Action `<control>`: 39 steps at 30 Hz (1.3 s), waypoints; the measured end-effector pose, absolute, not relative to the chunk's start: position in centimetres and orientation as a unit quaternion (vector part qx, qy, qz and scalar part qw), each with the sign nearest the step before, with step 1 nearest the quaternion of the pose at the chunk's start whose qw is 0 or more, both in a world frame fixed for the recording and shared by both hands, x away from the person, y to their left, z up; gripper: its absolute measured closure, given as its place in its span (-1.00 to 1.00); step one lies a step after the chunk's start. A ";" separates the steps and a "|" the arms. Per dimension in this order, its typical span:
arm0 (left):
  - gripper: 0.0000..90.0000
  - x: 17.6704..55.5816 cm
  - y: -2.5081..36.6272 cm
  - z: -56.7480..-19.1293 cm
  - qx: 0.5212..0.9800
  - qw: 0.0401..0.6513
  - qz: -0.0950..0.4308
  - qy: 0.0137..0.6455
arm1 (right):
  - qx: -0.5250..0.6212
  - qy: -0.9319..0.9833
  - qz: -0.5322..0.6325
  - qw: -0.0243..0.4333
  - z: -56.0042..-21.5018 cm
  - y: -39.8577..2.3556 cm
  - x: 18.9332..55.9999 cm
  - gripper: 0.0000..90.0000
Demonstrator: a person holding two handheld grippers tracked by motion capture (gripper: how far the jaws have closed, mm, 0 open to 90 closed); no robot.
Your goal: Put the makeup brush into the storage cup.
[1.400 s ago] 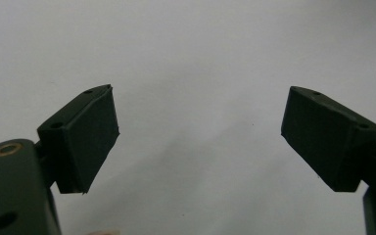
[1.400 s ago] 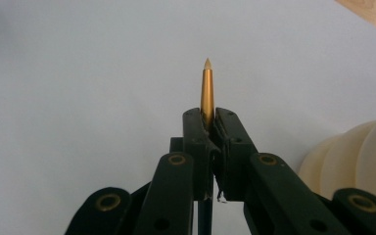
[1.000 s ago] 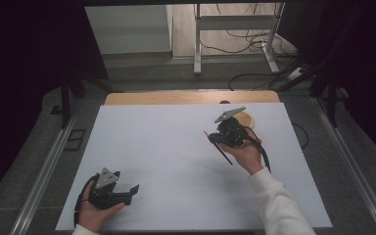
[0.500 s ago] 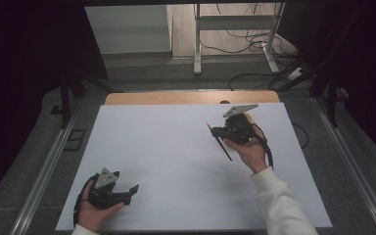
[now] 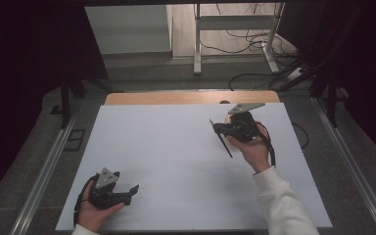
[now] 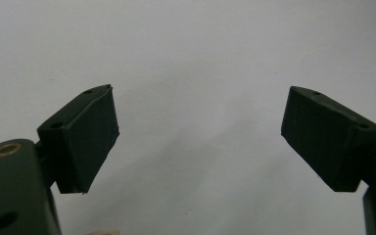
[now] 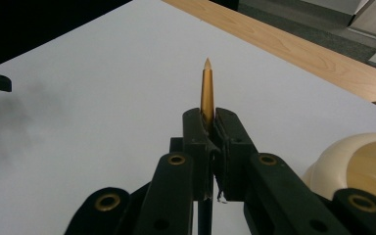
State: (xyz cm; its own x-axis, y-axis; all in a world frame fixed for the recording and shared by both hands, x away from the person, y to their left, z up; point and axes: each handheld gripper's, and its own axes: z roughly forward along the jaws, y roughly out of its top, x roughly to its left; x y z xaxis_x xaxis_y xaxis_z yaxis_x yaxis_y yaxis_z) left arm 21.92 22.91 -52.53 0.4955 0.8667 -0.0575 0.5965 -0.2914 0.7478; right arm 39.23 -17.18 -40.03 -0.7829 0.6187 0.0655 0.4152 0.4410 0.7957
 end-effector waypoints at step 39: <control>-0.68 21.9 22.8 -52.5 0.784 0.367 0.184 0.466 | 0.320 0.789 0.505 0.143 -37.7 -19.4 39.2 0.89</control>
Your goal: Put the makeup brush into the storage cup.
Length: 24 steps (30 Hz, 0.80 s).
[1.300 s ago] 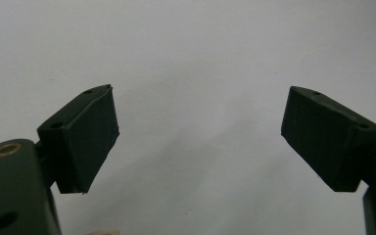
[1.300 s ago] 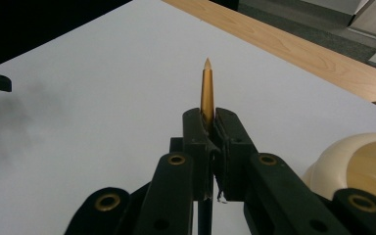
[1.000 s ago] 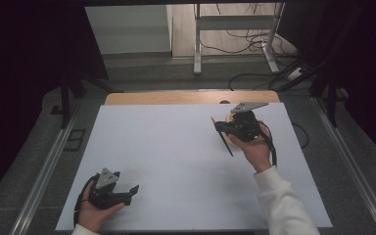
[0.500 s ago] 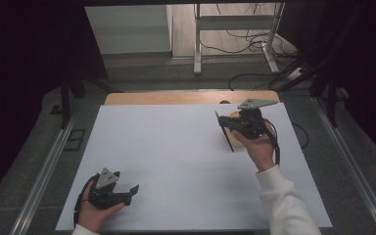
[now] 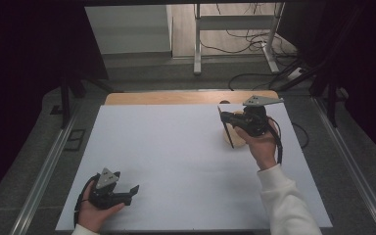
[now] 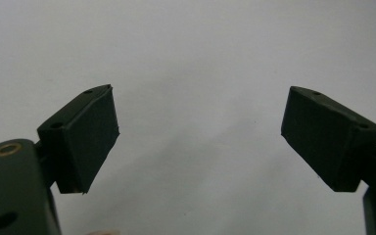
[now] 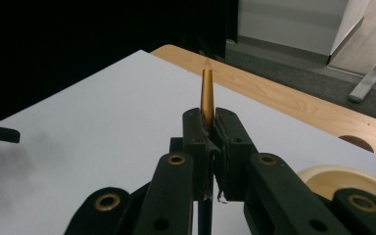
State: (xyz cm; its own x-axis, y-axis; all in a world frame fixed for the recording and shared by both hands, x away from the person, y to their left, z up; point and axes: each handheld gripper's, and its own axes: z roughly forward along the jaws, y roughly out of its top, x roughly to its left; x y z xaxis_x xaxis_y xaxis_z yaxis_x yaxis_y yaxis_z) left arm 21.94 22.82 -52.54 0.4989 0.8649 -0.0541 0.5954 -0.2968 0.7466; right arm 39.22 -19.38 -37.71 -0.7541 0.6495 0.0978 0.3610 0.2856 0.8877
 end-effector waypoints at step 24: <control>-0.68 22.0 22.8 -52.6 0.785 0.366 0.183 0.465 | 0.330 0.762 0.534 0.158 -36.6 -20.4 39.9 0.89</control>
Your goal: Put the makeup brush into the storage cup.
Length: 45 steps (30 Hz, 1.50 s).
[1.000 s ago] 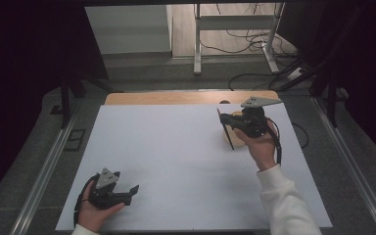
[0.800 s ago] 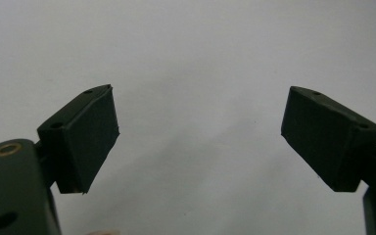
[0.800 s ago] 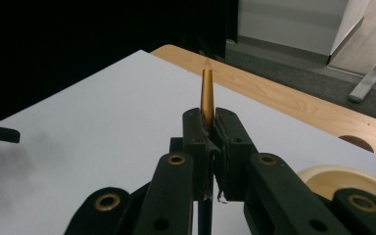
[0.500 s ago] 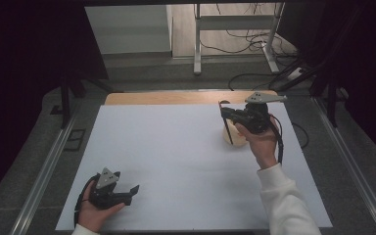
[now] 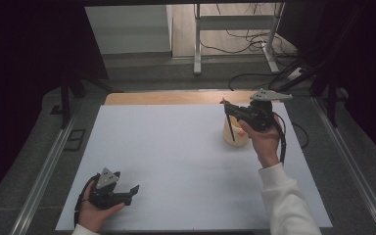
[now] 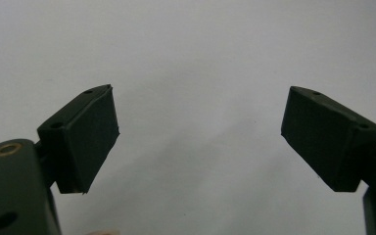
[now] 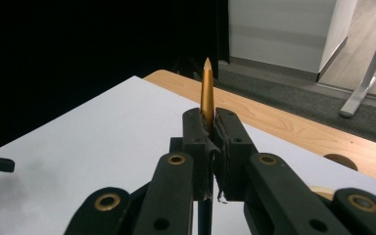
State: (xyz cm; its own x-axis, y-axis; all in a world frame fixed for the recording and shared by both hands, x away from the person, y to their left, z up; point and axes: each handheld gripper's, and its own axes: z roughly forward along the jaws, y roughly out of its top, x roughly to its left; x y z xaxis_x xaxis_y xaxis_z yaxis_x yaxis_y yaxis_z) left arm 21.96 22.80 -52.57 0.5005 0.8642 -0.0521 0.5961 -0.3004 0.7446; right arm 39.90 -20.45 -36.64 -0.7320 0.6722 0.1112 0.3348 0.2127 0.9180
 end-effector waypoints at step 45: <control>-0.68 22.0 22.9 -52.6 0.782 0.369 0.183 0.468 | 0.355 0.743 0.539 0.180 -35.3 -21.2 42.8 0.89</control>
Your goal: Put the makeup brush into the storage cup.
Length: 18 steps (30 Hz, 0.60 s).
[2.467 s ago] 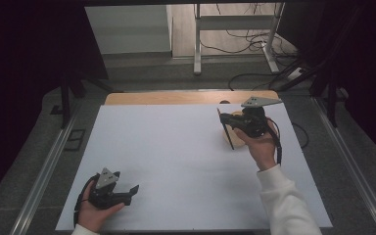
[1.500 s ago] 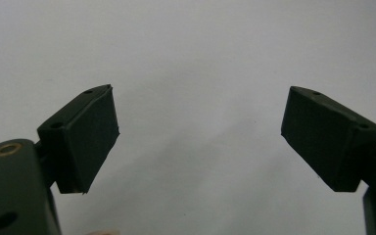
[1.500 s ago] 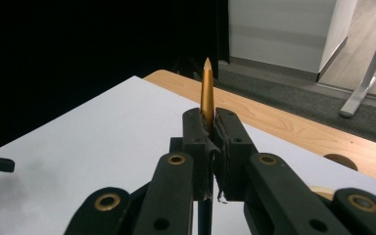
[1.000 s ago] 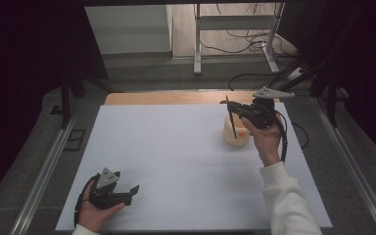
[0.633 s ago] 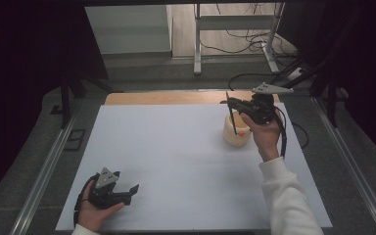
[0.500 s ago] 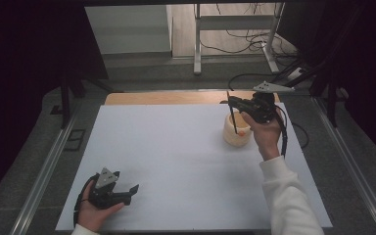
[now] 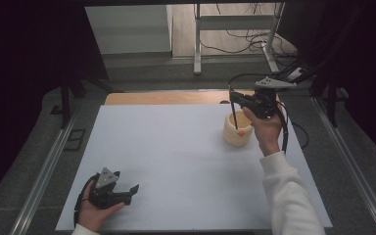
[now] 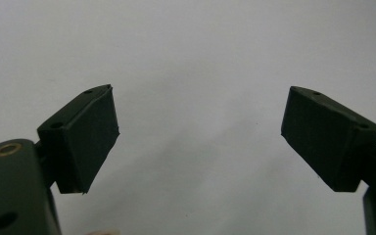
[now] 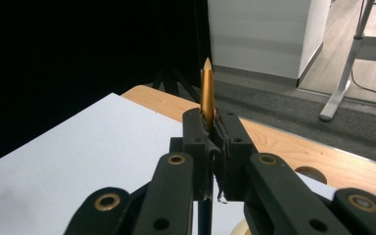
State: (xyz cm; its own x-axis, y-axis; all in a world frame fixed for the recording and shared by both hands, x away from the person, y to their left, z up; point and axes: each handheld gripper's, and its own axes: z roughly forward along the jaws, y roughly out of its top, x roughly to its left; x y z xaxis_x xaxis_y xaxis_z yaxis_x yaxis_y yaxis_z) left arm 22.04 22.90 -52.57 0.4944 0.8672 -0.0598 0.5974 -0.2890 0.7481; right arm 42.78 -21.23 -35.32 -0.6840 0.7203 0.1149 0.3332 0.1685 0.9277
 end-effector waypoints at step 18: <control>-0.68 22.1 23.0 -52.6 0.782 0.368 0.182 0.470 | 0.381 0.719 0.547 0.196 -35.5 -22.2 44.9 0.89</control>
